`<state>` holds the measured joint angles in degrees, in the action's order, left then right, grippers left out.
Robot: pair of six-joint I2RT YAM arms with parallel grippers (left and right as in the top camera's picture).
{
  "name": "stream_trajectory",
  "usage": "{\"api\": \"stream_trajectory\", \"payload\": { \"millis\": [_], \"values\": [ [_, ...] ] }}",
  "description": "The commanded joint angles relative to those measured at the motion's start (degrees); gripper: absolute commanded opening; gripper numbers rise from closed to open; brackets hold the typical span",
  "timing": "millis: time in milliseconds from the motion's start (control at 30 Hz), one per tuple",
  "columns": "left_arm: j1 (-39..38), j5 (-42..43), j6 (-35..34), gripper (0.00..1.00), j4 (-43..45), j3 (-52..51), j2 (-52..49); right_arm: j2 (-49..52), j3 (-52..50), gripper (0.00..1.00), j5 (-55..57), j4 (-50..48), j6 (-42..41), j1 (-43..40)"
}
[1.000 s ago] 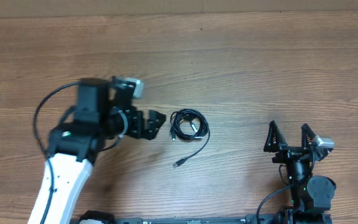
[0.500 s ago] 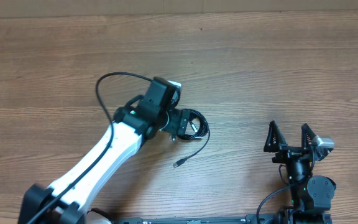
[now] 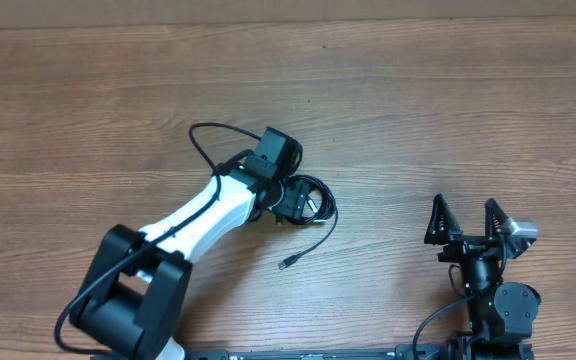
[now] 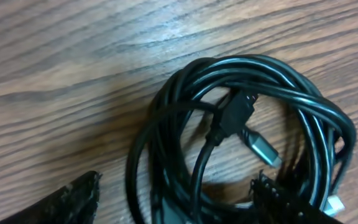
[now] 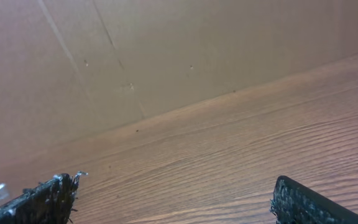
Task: Untangle cables
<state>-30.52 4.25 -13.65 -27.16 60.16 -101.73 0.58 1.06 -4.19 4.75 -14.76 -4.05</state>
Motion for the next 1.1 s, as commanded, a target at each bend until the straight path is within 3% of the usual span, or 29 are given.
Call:
{"api": "stream_trajectory", "payload": {
  "millis": [0,67,133,167,233,400,633,733,967,1000,1067],
  "values": [
    [-0.3,1.8,-0.5,0.73,1.1,1.1,-2.5,-0.4,-0.6,1.00,0.5,-0.3,0.2,-0.1],
    [-0.3,1.8,-0.5,0.70,1.4,1.1,-4.0,-0.4,-0.6,1.00,0.5,-0.3,0.2,-0.1],
    [-0.3,1.8,-0.5,0.61,1.6,1.1,-5.2,-0.4,-0.6,1.00,0.5,-0.3,0.2,-0.1],
    [-0.3,1.7,-0.5,0.54,1.7,1.1,-5.9,-0.4,-0.6,1.00,0.5,-0.3,0.2,-0.1],
    [-0.3,1.6,-0.2,0.32,1.8,1.1,-6.8,-0.4,-0.6,1.00,0.5,-0.3,0.2,-0.1],
    [-0.2,1.2,2.3,0.04,1.8,1.3,-7.1,-0.4,-0.6,1.00,0.5,-0.3,0.2,-0.1],
    [1.0,0.9,2.3,0.04,-2.7,6.1,-5.6,-0.4,-0.6,1.00,-0.3,-0.3,-0.5,-0.1],
    [1.4,0.9,2.3,0.04,-6.9,9.8,-3.9,-0.4,-0.6,1.00,-6.3,-0.9,-2.7,-0.1],
    [1.7,2.2,2.3,0.04,-12.3,16.3,2.2,-0.4,-0.6,1.00,-28.4,-2.1,-27.1,-0.1],
    [1.7,2.9,2.3,0.04,-12.5,16.5,4.2,-0.4,-0.6,1.00,-30.7,-3.0,-36.3,-0.1],
    [1.7,2.9,2.3,0.04,-12.7,16.5,5.9,-0.4,-0.6,1.00,-31.1,-3.9,-46.1,-0.1]
  ]
}}
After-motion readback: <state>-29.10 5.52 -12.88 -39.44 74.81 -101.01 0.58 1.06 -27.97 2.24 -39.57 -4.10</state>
